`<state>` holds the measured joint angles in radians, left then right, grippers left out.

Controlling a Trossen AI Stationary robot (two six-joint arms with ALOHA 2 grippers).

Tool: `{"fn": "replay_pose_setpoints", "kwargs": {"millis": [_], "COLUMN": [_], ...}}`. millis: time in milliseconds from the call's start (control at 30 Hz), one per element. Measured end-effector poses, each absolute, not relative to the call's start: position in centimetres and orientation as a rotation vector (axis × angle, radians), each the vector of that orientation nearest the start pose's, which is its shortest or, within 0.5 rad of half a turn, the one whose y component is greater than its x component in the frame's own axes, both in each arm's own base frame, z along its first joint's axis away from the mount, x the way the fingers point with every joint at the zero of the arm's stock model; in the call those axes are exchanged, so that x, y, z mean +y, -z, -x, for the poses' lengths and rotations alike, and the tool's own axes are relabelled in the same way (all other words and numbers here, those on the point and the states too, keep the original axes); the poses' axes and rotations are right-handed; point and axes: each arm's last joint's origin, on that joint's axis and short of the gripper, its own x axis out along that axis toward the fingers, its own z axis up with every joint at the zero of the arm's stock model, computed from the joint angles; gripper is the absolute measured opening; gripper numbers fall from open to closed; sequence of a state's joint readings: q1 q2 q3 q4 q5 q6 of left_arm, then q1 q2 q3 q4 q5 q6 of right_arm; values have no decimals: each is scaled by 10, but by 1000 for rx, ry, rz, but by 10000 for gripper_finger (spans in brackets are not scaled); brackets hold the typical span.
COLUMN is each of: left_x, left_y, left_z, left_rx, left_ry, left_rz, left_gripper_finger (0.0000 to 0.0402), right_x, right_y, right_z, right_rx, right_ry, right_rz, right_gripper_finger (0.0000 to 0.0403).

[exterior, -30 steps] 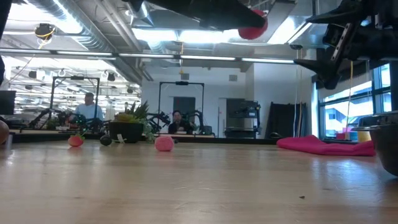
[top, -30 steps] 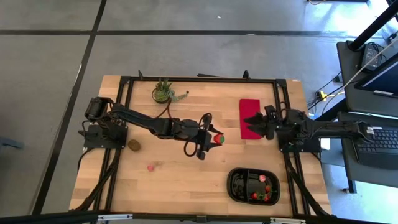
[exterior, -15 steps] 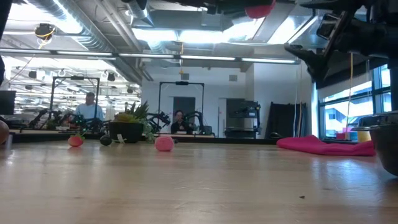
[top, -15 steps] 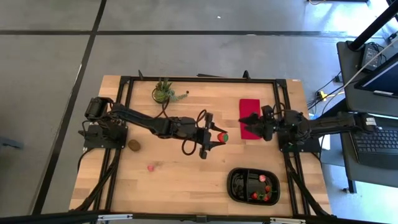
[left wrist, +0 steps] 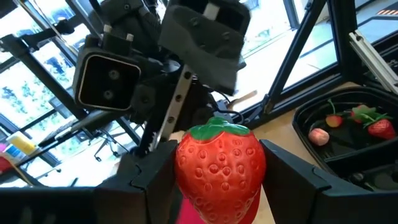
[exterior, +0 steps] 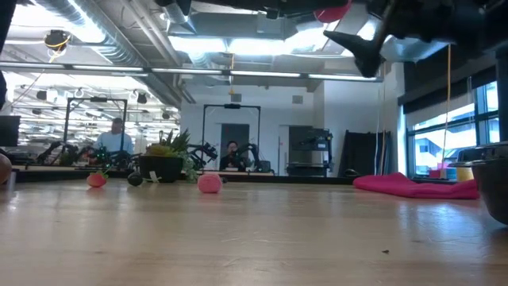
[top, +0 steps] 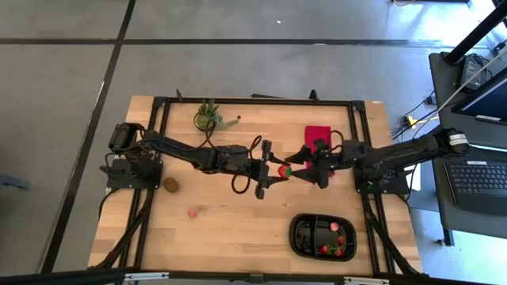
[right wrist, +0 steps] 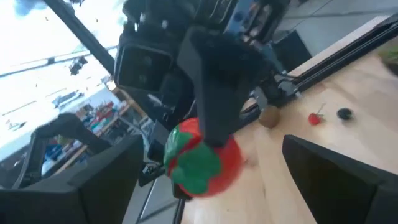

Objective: Pick and placing Produce into tupperware
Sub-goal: Put the strawberry into the right of the black bin

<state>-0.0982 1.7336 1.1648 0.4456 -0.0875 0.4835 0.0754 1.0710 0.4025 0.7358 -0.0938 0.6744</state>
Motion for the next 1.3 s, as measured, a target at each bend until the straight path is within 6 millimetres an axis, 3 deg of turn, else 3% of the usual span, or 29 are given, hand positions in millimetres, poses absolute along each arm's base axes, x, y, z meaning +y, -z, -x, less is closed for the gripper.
{"fn": "replay_pose_setpoints", "kwargs": {"millis": [233,467,1033,1300], "left_x": [-37,-40,-40,-39], "left_y": [-270,-270,-271,-271], "left_z": [-396,-395,-395,-395], "left_rx": [123,122,118,122], "left_ry": [39,46,35,26], "left_rz": [-514,-521,-520,-517], "left_gripper_finger": [203,201,205,206], "right_x": [28,34,34,34], "right_y": [-240,-246,-245,-246], "right_z": [-245,-256,-256,-256], "right_rx": [34,37,49,42], "right_ry": [-208,-237,-244,-246], "right_rz": [-643,-623,-615,-597], "right_gripper_finger": [385,374,212,190]}}
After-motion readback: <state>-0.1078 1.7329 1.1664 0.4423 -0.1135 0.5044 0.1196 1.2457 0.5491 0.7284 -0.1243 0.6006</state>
